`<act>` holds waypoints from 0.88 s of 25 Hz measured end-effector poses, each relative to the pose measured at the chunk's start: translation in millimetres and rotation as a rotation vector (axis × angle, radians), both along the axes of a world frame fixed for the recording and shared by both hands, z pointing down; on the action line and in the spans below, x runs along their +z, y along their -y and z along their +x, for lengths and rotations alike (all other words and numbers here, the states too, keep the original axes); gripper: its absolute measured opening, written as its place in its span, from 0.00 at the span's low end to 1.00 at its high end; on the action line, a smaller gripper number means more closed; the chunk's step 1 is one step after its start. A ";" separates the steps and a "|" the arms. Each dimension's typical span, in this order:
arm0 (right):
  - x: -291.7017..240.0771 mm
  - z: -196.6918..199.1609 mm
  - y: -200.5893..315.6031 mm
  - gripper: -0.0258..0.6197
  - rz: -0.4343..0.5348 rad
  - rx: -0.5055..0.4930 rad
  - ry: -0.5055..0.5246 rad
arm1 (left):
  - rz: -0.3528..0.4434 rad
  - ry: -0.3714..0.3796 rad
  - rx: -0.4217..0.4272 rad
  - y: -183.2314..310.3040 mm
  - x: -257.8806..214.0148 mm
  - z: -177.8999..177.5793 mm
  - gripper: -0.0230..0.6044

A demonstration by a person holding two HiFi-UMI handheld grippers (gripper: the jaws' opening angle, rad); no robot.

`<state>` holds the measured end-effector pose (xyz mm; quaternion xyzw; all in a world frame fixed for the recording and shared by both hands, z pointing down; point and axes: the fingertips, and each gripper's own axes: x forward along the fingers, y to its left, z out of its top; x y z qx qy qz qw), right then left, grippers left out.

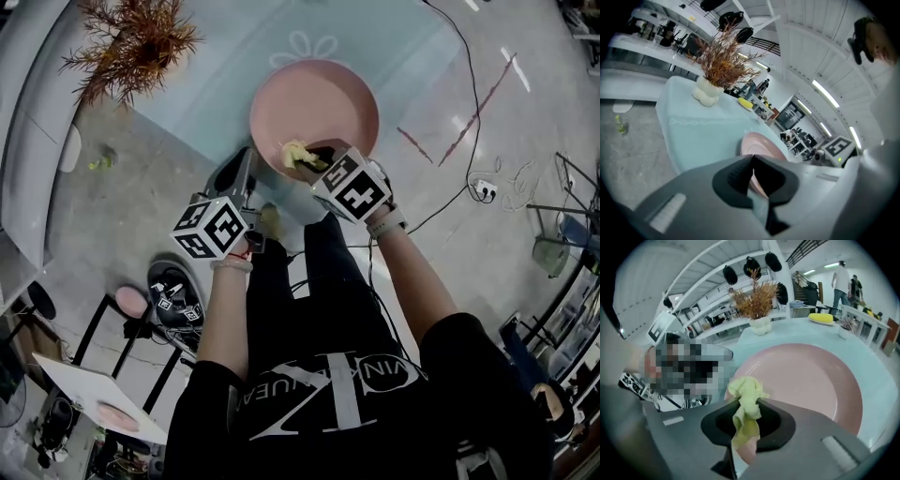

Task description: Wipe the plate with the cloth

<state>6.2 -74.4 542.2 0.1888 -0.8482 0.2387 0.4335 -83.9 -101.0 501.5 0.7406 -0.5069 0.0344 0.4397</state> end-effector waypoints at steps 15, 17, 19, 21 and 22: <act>-110.7 32.3 27.0 0.15 0.252 0.368 0.274 | 0.307 0.217 0.055 12.1 -98.1 -14.5 0.04; -126.4 37.2 31.3 0.15 0.296 0.387 0.285 | 0.342 0.237 0.061 14.1 -112.6 -15.9 0.04; -140.3 42.5 33.1 0.15 0.328 0.401 0.294 | 0.370 0.252 0.067 14.8 -126.5 -17.0 0.04; -154.2 47.8 34.2 0.15 0.352 0.424 0.311 | 0.397 0.266 0.071 14.8 -139.9 -17.9 0.04; -160.7 49.9 34.8 0.15 0.362 0.437 0.322 | 0.412 0.273 0.073 15.0 -146.4 -18.6 0.04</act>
